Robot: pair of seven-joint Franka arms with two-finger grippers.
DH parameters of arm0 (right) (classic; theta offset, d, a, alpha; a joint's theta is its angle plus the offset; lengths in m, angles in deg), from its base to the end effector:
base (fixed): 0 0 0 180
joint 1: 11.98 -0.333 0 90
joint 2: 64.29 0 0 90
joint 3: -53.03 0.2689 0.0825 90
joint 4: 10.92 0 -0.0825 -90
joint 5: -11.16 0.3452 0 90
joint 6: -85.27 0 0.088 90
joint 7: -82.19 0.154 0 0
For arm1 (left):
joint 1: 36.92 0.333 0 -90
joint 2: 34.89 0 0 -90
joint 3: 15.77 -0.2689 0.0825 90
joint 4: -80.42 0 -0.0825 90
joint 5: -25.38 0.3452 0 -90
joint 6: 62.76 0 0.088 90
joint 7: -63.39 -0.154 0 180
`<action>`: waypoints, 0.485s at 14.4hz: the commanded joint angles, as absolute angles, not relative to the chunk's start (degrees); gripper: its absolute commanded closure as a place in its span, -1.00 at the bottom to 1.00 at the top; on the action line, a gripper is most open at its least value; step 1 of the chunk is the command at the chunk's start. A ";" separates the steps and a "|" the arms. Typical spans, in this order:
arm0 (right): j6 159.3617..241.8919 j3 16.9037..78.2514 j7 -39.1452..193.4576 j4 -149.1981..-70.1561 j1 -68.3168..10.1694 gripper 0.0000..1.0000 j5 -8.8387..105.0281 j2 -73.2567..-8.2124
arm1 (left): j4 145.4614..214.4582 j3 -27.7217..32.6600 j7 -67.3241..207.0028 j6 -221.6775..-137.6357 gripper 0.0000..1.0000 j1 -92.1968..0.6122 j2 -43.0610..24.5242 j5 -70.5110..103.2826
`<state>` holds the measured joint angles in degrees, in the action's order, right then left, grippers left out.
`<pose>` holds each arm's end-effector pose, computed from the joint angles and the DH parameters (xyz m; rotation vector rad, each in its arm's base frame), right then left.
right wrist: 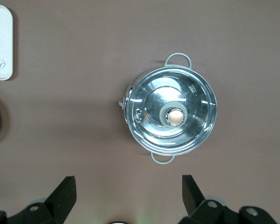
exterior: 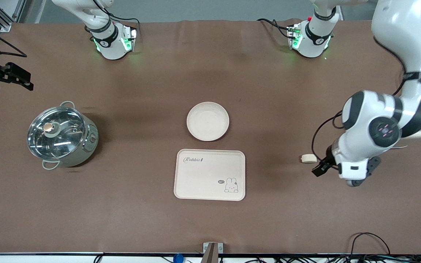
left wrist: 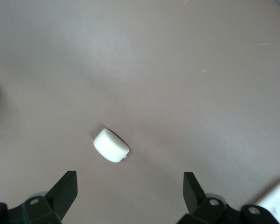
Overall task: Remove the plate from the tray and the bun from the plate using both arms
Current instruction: 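Open the left gripper and raise it away from the bun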
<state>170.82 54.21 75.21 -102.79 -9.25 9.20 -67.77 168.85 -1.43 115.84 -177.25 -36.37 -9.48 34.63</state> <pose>0.4887 -0.0185 0.5405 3.1056 0.1443 -0.0810 0.6181 -0.1196 0.3305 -2.9648 -0.9731 -0.0699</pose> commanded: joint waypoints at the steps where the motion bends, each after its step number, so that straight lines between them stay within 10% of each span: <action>1: 170.35 54.17 76.12 -102.77 -9.51 -1.00 8.96 -68.42 | 168.93 -1.61 103.78 -172.55 -1.00 -35.78 -16.23 35.40; 7: 170.44 53.73 79.64 -102.85 -8.99 -1.00 9.58 -68.42 | 168.93 -1.18 75.98 -160.69 -1.00 -32.52 -28.98 33.99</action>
<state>170.82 54.11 78.23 -102.71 -9.26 9.26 -67.77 167.60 -1.66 81.69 -163.98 -33.00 -24.51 34.52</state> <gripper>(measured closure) 0.000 0.000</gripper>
